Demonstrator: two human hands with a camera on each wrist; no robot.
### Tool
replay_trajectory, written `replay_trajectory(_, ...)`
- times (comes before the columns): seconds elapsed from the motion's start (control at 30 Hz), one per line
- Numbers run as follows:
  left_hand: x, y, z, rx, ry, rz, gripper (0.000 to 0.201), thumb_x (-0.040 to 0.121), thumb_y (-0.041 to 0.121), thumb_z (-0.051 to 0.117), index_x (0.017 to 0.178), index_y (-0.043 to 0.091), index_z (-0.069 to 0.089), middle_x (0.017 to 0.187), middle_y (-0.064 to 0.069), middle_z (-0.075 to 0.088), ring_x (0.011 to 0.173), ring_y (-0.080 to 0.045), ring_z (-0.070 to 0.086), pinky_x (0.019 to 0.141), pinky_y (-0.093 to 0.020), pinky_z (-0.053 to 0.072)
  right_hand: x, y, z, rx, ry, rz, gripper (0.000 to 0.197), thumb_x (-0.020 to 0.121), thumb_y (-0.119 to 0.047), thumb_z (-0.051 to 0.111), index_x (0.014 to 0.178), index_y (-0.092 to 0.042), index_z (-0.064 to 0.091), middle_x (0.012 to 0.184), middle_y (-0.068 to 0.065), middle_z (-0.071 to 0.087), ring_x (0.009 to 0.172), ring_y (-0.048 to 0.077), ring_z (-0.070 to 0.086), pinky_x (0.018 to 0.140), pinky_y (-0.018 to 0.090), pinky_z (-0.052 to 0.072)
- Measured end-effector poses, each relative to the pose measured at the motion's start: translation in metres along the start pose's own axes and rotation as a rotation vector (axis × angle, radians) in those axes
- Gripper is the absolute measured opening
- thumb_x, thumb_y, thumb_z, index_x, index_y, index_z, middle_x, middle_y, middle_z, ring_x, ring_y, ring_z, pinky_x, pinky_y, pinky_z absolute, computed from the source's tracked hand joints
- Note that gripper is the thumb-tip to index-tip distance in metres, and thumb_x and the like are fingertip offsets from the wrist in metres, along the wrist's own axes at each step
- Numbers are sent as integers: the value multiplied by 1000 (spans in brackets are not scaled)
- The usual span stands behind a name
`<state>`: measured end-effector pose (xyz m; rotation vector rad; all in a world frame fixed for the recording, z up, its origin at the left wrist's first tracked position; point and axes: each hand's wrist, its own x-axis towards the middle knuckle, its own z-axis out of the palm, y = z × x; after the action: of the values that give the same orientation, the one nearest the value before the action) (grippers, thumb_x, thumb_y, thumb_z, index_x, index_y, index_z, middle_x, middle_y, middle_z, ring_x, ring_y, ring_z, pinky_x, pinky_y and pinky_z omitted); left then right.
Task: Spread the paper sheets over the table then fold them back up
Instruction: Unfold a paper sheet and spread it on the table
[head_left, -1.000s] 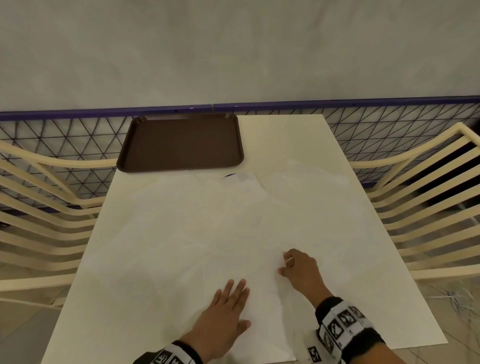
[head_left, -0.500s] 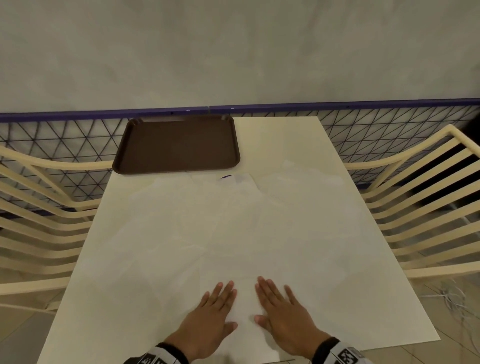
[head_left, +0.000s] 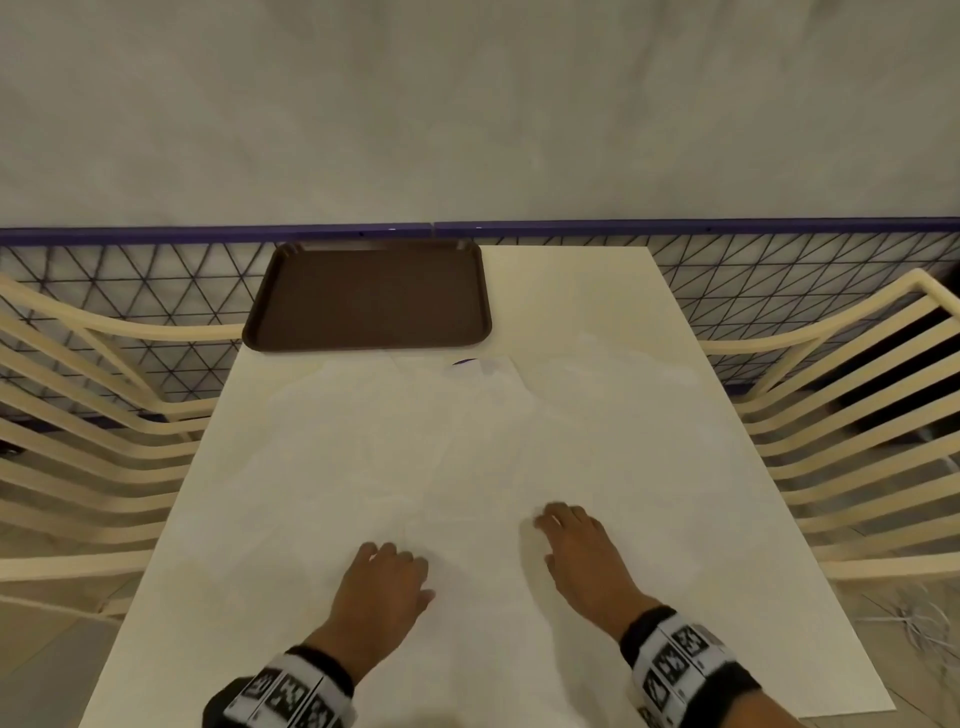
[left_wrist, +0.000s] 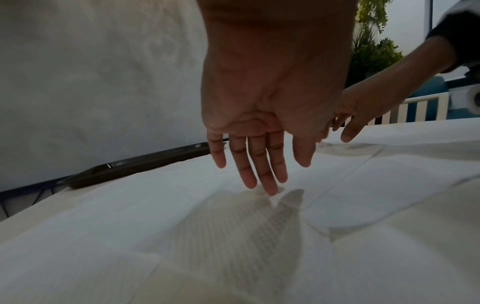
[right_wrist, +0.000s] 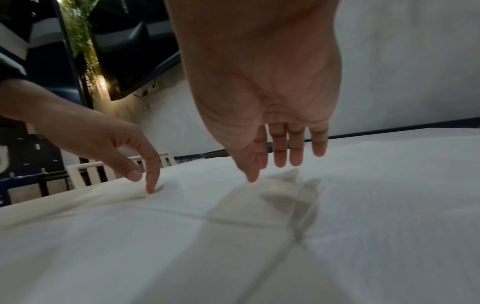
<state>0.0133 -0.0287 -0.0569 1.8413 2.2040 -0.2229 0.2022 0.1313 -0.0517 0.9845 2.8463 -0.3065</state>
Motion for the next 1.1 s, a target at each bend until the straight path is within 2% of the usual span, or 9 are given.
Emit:
replay_trajectory(0.1, 21, 6, -19, 6, 87, -13, 49, 33, 49, 90, 68, 23, 66, 62, 5, 60, 54, -12, 59, 52, -22, 47, 22, 2, -6, 78, -138, 0, 70, 84, -17, 63, 143, -17, 26, 149, 2, 23, 134, 23, 28, 105, 38, 32)
replay_trajectory(0.2, 34, 12, -29, -135, 38, -67, 61, 79, 31, 69, 132, 16, 42, 130, -3, 45, 115, -20, 47, 94, -29, 39, 36, 0, -10, 52, -225, 55, 70, 80, -17, 66, 139, -19, 28, 139, 3, 32, 127, 25, 31, 101, 40, 32)
replay_trajectory(0.33, 46, 16, -29, -160, -41, -35, 78, 83, 10, 61, 146, 17, 16, 150, 0, 22, 133, -21, 28, 107, -31, 28, 44, -3, -13, 10, -374, 91, 56, 83, -13, 60, 134, -17, 37, 130, 5, 43, 124, 27, 34, 100, 41, 28)
replay_trajectory(0.4, 50, 17, -29, -134, -38, -9, 81, 81, 3, 56, 147, 17, 12, 149, -1, 23, 132, -22, 28, 107, -31, 27, 41, -4, -17, 9, -355, 44, 45, 86, -11, 55, 130, -16, 47, 124, 5, 44, 120, 26, 38, 98, 37, 30)
replay_trajectory(0.53, 52, 20, -31, -189, -5, 20, 73, 79, 5, 54, 144, 22, 24, 135, 1, 44, 124, -20, 38, 105, -27, 25, 24, -12, -39, 211, -265, 2, 12, 83, -6, 52, 86, -18, 54, 89, -3, 49, 81, 18, 50, 63, 24, 36)
replay_trajectory(0.67, 29, 0, -46, -543, -3, -100, 28, 80, 28, 68, 107, 27, 64, 108, 5, 65, 102, -16, 58, 86, -23, 41, 11, -13, -74, 396, -230, 14, 36, 76, -8, 65, 57, -27, 41, 64, -8, 48, 67, 16, 48, 50, 18, 31)
replay_trajectory(0.8, -15, -32, -70, -959, 202, -281, 26, 70, 22, 80, 54, 32, 62, 55, 14, 62, 57, 3, 58, 56, -16, 43, 13, -21, -101, 642, -196, 93, 29, 73, -9, 72, 59, -26, 54, 71, 0, 58, 67, 13, 52, 56, 21, 38)
replay_trajectory(0.97, -63, -75, -96, -1262, 533, -490, 19, 72, 8, 76, 74, 23, 66, 55, 24, 65, 56, 5, 63, 53, -6, 47, 40, -69, -100, 996, -87, 97, 14, 72, -9, 77, 71, -3, 65, 69, 6, 62, 63, 16, 56, 61, 27, 44)
replay_trajectory(1.1, -99, -120, -82, -1270, 675, -710, 12, 74, 12, 76, 78, 20, 69, 72, 9, 70, 72, -18, 68, 72, -33, 56, 63, -129, -70, 1144, -184, 109, 24, 74, -8, 77, 91, 6, 68, 90, 17, 70, 78, 24, 66, 62, 32, 55)
